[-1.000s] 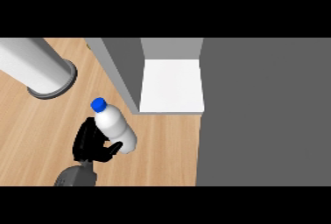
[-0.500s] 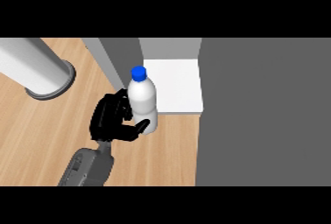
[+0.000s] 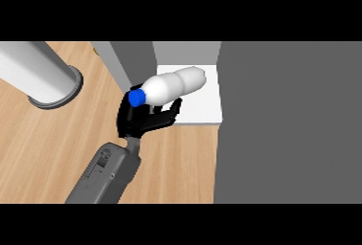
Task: Pick up the bottled water, place it into the cabinet and close the cabinet
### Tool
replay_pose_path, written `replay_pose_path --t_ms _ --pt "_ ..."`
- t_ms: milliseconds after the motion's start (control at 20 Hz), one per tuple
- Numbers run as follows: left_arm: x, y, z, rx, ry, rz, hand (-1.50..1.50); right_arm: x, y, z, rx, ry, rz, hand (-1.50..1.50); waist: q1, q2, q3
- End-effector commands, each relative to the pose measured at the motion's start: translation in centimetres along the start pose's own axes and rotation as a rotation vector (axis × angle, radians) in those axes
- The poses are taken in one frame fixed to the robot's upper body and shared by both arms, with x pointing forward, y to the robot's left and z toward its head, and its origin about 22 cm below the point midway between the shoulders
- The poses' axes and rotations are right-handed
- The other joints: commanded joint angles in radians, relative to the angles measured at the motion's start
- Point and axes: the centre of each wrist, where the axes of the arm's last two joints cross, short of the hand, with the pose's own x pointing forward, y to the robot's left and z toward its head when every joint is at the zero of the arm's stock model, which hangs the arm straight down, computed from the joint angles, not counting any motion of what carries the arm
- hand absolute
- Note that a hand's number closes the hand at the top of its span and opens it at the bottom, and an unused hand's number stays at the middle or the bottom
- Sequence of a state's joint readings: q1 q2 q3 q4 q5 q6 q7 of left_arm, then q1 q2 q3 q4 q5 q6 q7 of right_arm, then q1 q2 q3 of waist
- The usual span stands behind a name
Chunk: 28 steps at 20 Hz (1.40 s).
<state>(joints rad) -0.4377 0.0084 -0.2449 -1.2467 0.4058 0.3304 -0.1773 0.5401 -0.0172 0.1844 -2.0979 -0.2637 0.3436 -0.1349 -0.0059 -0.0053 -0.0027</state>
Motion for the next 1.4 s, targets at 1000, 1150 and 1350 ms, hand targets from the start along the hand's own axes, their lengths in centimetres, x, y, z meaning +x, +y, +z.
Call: replay_pose_path --t_ms 1000,1150,1350 --pt "2.1 -5.5 -10.2 0.115 -0.041 -0.407 1.50 -0.7 -0.4 -0.8 0.047 0.012 -0.011 -1.50 -0.052 0.022 0.003" --pt "0.4 -3.5 -10.4 0.148 -0.041 -0.448 1.50 -0.4 0.3 0.4 0.029 0.009 -0.012 -1.50 -0.053 0.020 0.002" --pt "-0.1 -3.4 -10.9 0.196 -0.061 -0.550 1.50 -0.4 1.1 -0.6 0.063 0.022 -0.018 -1.50 -0.065 0.028 0.002"
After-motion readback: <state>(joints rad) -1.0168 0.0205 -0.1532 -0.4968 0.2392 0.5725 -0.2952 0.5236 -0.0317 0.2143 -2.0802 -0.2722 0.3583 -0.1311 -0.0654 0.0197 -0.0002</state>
